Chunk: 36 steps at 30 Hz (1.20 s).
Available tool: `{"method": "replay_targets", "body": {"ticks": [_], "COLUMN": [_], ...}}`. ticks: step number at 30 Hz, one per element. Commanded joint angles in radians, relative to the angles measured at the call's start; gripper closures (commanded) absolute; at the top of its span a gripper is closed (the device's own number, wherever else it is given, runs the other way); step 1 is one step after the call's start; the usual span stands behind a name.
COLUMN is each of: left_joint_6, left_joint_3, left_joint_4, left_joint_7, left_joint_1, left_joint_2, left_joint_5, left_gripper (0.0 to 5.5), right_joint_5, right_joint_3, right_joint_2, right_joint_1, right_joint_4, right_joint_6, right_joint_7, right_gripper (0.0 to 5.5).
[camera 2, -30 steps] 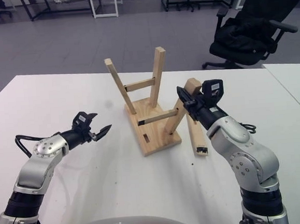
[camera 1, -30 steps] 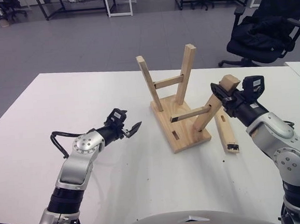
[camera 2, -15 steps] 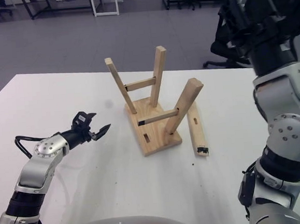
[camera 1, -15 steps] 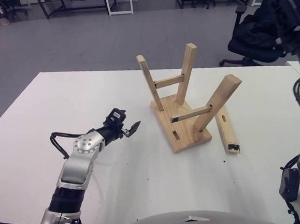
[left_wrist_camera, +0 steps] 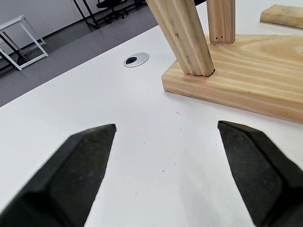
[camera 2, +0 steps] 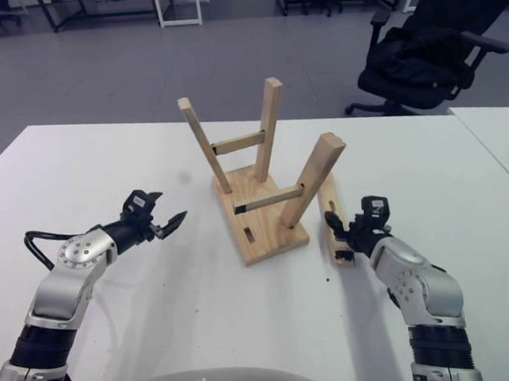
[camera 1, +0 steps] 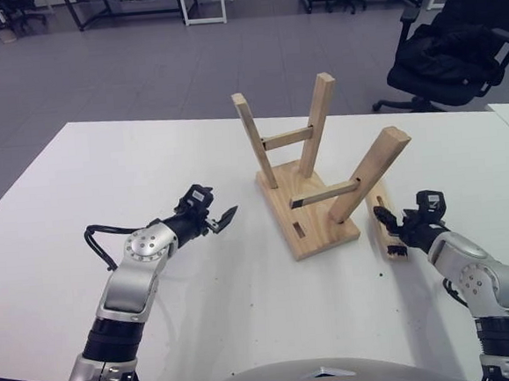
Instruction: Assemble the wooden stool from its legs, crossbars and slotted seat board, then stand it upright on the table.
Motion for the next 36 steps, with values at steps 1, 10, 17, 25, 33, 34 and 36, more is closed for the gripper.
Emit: {"method": "replay_targets", "body": {"ticks": [1, 10, 17, 25, 33, 34, 36], "left_joint_6": [-0.005, 0.013, 0.032, 0.143, 0.205, 0.2, 0.193], "left_joint_3": [-0.004, 0.035, 0.1, 0.319, 0.386, 0.383, 0.378], "left_joint_4": [0.005, -0.031, -0.063, -0.159, -0.131, -0.122, -0.112], "left_joint_7": [0.0, 0.015, 0.04, 0.143, 0.259, 0.266, 0.275], "left_joint_1": [-0.02, -0.04, -0.09, -0.27, -0.584, -0.609, -0.63], "left_joint_2": [0.001, -0.032, -0.076, -0.251, -0.369, -0.373, -0.374], "left_joint_5": [0.011, -0.036, -0.092, -0.491, -0.867, -0.88, -0.89], "left_gripper": [1.53, 1.53, 1.53, 1.53, 1.53, 1.53, 1.53], "right_joint_5": [-0.038, -0.164, -0.205, -0.35, -0.478, -0.467, -0.445], "right_joint_3": [0.026, 0.092, 0.077, -0.073, 0.246, 0.275, 0.298], "right_joint_2": [0.023, 0.006, -0.001, -0.174, -0.209, -0.181, -0.148], "right_joint_1": [0.005, 0.004, -0.034, -0.272, -0.732, -0.749, -0.75], "right_joint_4": [-0.03, -0.048, -0.007, 0.046, -0.093, -0.113, -0.142], "right_joint_6": [0.027, 0.083, 0.048, -0.348, -0.657, -0.665, -0.669], "right_joint_7": [0.001, 0.012, 0.059, 0.121, 0.414, 0.431, 0.456], "right_gripper": [1.35, 2.51, 3.42, 3.42, 3.42, 3.42, 3.42]}}
